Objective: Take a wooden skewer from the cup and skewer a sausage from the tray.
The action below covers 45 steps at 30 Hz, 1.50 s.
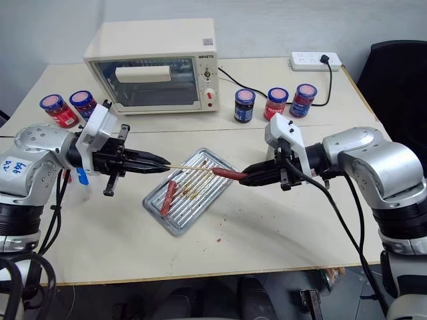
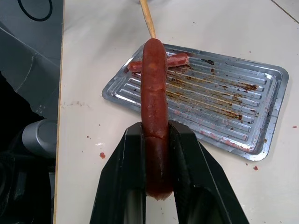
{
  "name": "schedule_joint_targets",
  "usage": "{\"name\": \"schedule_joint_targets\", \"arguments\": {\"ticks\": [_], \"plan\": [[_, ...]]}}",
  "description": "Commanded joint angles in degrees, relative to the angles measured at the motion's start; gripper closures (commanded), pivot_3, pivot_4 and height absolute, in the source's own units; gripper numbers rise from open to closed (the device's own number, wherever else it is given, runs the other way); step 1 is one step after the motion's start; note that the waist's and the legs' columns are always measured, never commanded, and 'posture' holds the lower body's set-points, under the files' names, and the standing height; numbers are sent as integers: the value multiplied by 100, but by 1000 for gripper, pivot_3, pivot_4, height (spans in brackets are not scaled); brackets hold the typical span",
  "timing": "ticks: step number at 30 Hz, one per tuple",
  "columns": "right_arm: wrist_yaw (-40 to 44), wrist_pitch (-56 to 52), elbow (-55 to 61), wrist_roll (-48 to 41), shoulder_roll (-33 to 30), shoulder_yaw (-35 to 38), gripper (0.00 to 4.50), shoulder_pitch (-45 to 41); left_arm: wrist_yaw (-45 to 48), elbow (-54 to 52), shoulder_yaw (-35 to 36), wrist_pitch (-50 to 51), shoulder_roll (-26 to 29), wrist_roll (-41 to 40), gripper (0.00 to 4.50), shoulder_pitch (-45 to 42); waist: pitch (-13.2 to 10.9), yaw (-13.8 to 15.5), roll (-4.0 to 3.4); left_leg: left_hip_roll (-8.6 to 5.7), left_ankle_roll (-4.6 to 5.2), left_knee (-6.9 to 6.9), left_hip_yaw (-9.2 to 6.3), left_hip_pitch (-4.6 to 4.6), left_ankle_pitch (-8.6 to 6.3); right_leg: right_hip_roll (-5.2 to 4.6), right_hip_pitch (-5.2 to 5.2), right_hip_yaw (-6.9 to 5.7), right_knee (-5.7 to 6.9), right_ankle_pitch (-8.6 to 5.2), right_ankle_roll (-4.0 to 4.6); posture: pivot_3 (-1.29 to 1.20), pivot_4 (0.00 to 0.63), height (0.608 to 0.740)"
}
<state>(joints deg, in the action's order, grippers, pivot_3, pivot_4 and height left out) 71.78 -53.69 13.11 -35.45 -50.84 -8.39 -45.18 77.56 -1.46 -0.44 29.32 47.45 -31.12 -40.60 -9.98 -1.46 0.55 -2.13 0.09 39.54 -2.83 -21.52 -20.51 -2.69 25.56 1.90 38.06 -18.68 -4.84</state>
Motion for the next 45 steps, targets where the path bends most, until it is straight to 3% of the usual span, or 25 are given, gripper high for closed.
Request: {"name": "schedule_joint_targets", "arguments": {"ticks": [1,30,32,38,45], "plan": [[-20,2,130,-157,55,191,4119,-105,-4,-158,71,-47,-4,-28,4500,-115,0,0,0,0,0,0,0,0,0,0,0,0,0,0,0,0,150,740],[266,369,245,178,411,-346,4119,-566,349,19,-219,-164,-297,202,4500,-298,0,0,0,0,0,7,-1,-1,0,0,0,-2,1,0,0,0,150,740],[206,301,194,201,373,-290,3436,-574,306,-12,-116,-162,-211,222,4500,-166,0,-2,0,0,0,7,-1,-2,0,0,0,-2,1,0,0,0,150,740],[-188,726,-41,636,349,-110,1956,-666,-180,-514,567,13,119,78,4500,668,0,-16,0,1,-1,4,-2,-2,0,2,3,0,25,0,0,0,150,740],[-555,823,-165,606,506,234,1956,-736,-1410,-1818,1959,628,161,-329,4500,2192,0,-4,0,0,1,2,-3,-2,-3,0,5,6,23,0,0,0,150,740]]}}
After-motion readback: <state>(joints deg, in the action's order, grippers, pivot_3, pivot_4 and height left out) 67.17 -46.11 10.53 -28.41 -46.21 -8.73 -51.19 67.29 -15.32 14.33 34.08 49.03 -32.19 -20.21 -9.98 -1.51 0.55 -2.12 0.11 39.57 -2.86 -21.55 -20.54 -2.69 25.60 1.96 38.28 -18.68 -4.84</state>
